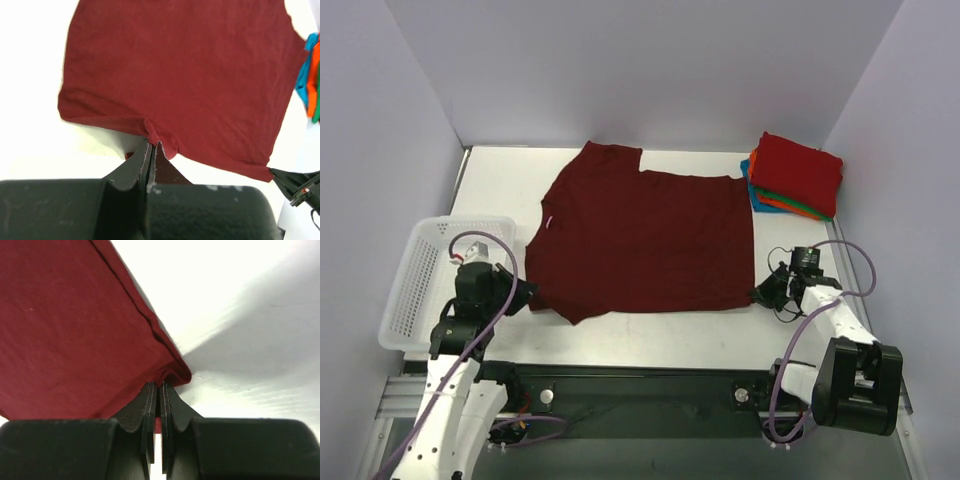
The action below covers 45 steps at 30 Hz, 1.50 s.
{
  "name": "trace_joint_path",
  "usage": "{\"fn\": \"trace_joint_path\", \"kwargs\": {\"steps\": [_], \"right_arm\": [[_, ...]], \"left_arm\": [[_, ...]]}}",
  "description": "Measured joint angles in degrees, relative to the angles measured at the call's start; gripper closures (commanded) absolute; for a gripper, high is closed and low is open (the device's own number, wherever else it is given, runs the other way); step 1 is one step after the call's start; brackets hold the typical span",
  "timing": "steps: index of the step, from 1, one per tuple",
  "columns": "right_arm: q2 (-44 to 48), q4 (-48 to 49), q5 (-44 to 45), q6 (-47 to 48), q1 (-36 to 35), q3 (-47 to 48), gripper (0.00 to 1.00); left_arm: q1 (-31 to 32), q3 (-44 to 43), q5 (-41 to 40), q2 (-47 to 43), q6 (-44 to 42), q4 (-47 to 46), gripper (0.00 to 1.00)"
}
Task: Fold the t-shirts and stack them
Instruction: Grap the side of the flattened tshirt closest away from the robot with both arms, then fold the flattened tshirt in 1/3 of the way
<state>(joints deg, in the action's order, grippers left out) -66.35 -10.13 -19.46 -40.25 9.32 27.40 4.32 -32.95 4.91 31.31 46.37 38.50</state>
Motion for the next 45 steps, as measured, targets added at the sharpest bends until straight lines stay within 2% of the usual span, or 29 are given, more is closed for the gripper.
{"fn": "trace_joint_path", "kwargs": {"steps": [7, 12, 25, 45], "right_arm": [[-1.6, -1.8, 0.8, 1.7, 0.1, 1.5, 1.00], [-5.6, -2.0, 0.4, 2.5, 0.1, 5.7, 1.00], [-12.7, 0.1, -0.5, 0.6, 0.1, 12.0, 1.00], [-20.3, 1.0, -1.0, -1.6, 0.1, 19.9, 1.00]], "left_arm": [[8.8, 0.0, -4.9, 7.3, 4.3, -2.4, 1.00], [11.9, -3.7, -9.4, 16.6, 5.6, -6.2, 1.00], [12.2, -17.3, -14.9, 37.7, 5.7, -15.1, 1.00], [8.3, -33.5, -11.3, 52.1, 5.0, -19.7, 1.00]]}}
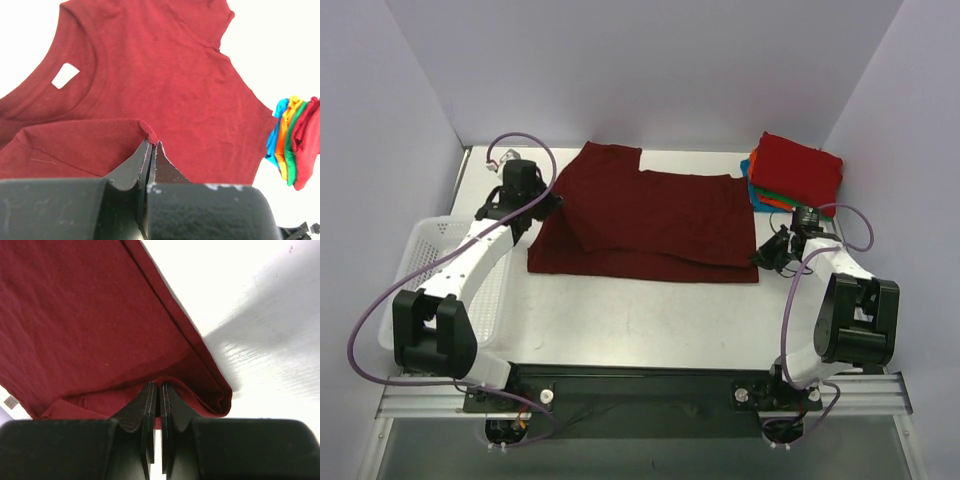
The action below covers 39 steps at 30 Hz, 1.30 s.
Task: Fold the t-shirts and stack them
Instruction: Fold the flattened tshirt in 1/3 of the way
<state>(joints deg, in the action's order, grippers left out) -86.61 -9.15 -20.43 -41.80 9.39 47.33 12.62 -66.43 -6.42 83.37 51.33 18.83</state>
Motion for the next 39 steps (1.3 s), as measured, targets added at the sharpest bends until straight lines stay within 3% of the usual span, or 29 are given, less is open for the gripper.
{"fn": "trace_joint_path", "kwargs": {"steps": [15, 36, 39], "right_arm": [[-1.5, 1.9, 0.0, -1.0, 0.3, 0.0, 1.00], [-1.5, 5.4, -1.2, -1.6, 4.0, -2.2, 1.00], [-1.8, 5.7, -1.6, -1.7, 4.2, -2.2, 0.84]], "left_arm": [[-0.3, -5.9, 3.5, 8.4, -1.4, -1.6, 1.00], [-3.1, -6.8, 5.9, 9.8, -2.1, -2.0, 1.00], [-3.1, -7.9, 5.9, 11.4, -2.1, -2.4, 0.98]]}}
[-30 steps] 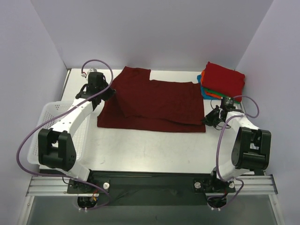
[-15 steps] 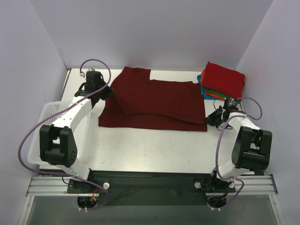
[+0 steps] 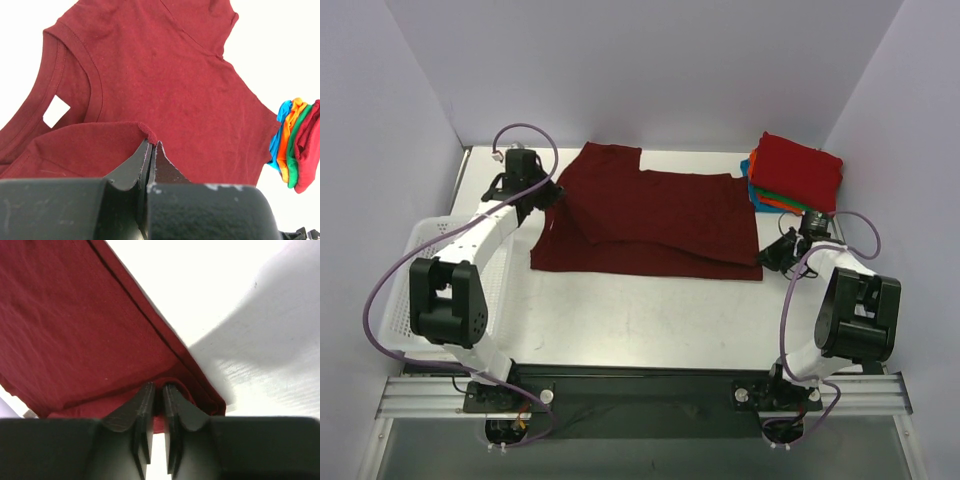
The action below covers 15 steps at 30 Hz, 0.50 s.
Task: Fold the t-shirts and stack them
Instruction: Fold the flattened tshirt in 1/3 of the way
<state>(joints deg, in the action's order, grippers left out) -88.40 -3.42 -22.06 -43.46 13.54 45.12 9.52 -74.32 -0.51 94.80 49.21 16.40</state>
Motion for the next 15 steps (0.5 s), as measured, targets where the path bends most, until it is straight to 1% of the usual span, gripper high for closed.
{"fn": "trace_joint_path", "kwargs": {"steps": [1, 2, 3, 4, 5, 7, 8, 11, 15], "right_arm": [[-0.4, 0.1, -0.2, 0.0, 0.0, 0.1, 0.67], [-0.8, 0.2, -0.3, -0.3, 0.0, 0.2, 0.60], [-1.4, 0.0, -0.5, 0.0, 0.0, 0.5, 0.55], [-2.0, -0.3, -0.7, 0.3, 0.1, 1.1, 0.46], [-2.5, -0.7, -0.8, 0.5, 0.1, 2.0, 0.43], [-3.4, -2.0, -0.9, 1.5, 0.3, 4.5, 0.42], [-3.4, -2.5, -0.9, 1.9, 0.4, 5.8, 0.42], [-2.4, -3.8, -0.4, 3.2, 0.1, 8.8, 0.42], [2.7, -5.9, 2.7, 4.6, -2.3, 8.7, 0.44]], "left_arm": [[0.0, -0.2, 0.1, 0.6, 0.0, -0.3, 0.91], [0.0, -0.2, 0.5, 1.0, -0.1, -0.5, 0.80], [0.0, -0.5, 0.8, 1.7, -0.2, -0.6, 0.57], [-0.1, -0.9, 1.2, 2.5, -0.8, -0.7, 0.49], [-0.1, -1.6, 1.6, 3.4, -0.8, -1.0, 0.41], [-0.3, -3.4, 2.5, 5.5, -1.1, -1.7, 0.35], [-0.5, -4.3, 3.2, 6.4, -1.4, -2.1, 0.34], [-1.2, -5.2, 4.7, 7.3, -1.7, -2.8, 0.35], [-1.3, -4.6, 4.3, 5.6, -1.4, -2.7, 0.37]]}}
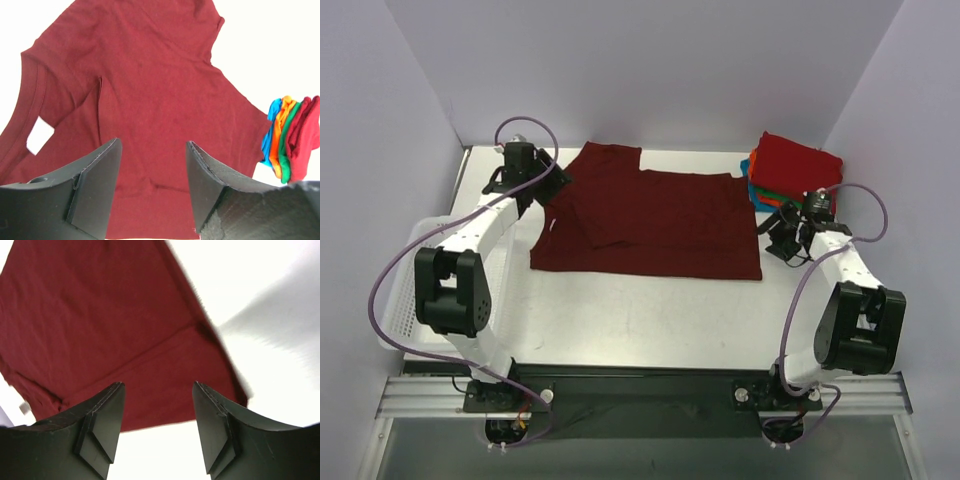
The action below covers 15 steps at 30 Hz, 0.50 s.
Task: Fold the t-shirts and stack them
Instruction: Fold the flattened tshirt in 1/3 of the way
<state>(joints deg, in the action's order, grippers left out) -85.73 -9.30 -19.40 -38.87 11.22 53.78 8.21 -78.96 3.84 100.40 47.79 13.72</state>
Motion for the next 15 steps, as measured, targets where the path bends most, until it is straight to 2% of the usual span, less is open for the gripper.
{"fn": "trace_joint_path", "kwargs": {"steps": [3, 7, 11, 15], "right_arm": [[4.2, -0.5, 1.9, 0.2, -4.5, -1.8, 0.44], [8.2, -0.7, 3.7, -0.1, -10.4, -6.5, 0.52], [10.0, -0.8, 4.3, -0.7, -11.2, -11.0, 0.55], [9.1, 0.2, 5.1, -0.5, -11.1, -11.1, 0.59]], "left_arm": [[1.0, 3.2, -1.7, -3.8, 1.2, 0.9, 0.42], [4.5, 10.4, -6.9, -10.1, 3.3, 2.9, 0.48], [8.2, 18.9, -11.3, -14.7, 5.1, 4.0, 0.52], [8.2, 23.3, -14.8, -14.6, 6.0, 4.8, 0.60]]}}
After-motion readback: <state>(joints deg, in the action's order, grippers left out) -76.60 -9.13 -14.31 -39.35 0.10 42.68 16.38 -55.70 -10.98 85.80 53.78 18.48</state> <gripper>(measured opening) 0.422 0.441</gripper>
